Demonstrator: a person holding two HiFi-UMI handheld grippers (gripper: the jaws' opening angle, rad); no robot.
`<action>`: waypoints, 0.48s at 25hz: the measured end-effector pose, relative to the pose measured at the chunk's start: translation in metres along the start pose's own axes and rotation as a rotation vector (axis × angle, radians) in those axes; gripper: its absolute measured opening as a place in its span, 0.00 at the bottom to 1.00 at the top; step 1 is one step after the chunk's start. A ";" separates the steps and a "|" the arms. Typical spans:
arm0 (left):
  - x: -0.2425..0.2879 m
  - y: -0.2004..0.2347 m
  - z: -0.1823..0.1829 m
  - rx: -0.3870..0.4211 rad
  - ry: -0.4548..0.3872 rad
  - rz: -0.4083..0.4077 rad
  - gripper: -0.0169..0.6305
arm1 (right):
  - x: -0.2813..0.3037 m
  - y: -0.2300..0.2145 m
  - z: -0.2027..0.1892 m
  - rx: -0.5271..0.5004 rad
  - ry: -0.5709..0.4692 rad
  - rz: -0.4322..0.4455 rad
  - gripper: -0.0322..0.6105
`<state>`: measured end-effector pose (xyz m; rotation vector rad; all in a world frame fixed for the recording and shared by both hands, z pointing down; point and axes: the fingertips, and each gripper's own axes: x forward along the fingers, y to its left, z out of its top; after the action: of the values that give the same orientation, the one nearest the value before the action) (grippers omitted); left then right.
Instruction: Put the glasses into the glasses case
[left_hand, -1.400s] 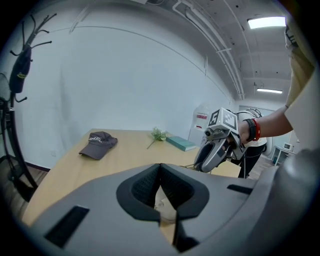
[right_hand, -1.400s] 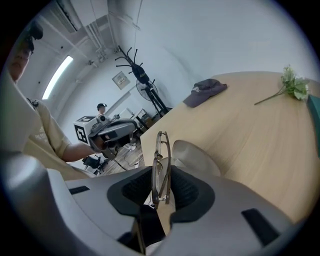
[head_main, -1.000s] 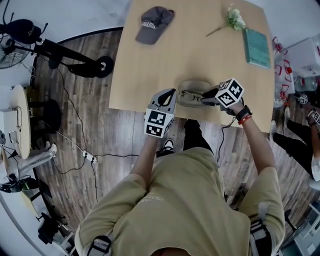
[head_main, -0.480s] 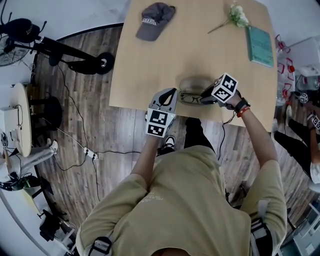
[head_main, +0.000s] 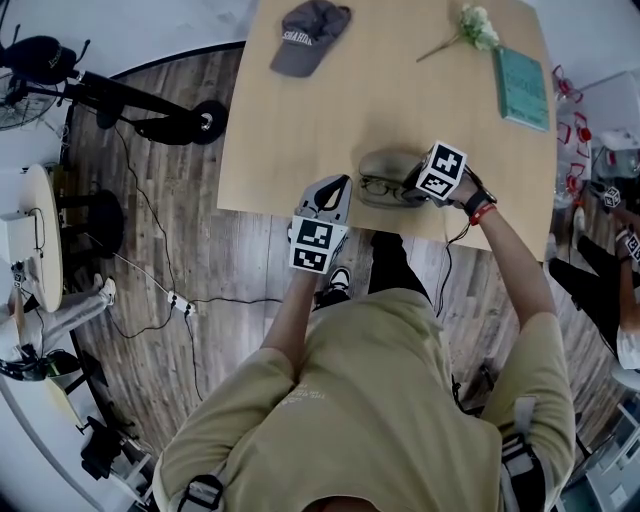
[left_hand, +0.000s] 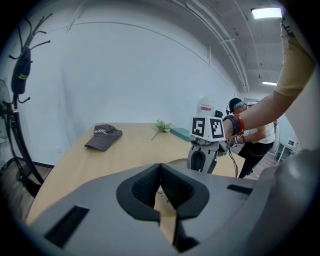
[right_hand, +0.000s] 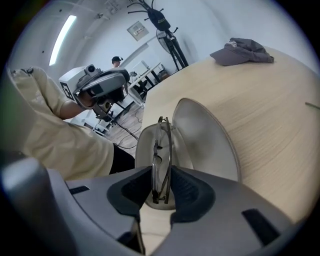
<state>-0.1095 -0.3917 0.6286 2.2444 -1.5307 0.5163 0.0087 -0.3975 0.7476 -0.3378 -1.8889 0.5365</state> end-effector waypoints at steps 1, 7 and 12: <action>0.000 0.000 -0.001 -0.001 0.001 -0.001 0.06 | 0.001 -0.001 0.000 -0.013 0.018 0.000 0.25; 0.004 -0.005 -0.005 -0.003 0.008 -0.007 0.06 | 0.005 -0.011 -0.003 -0.074 0.096 -0.056 0.29; 0.003 -0.003 -0.008 -0.007 0.008 0.002 0.06 | 0.007 -0.012 -0.004 -0.094 0.112 -0.067 0.35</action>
<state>-0.1067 -0.3887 0.6368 2.2331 -1.5287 0.5199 0.0097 -0.4040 0.7608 -0.3576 -1.8135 0.3766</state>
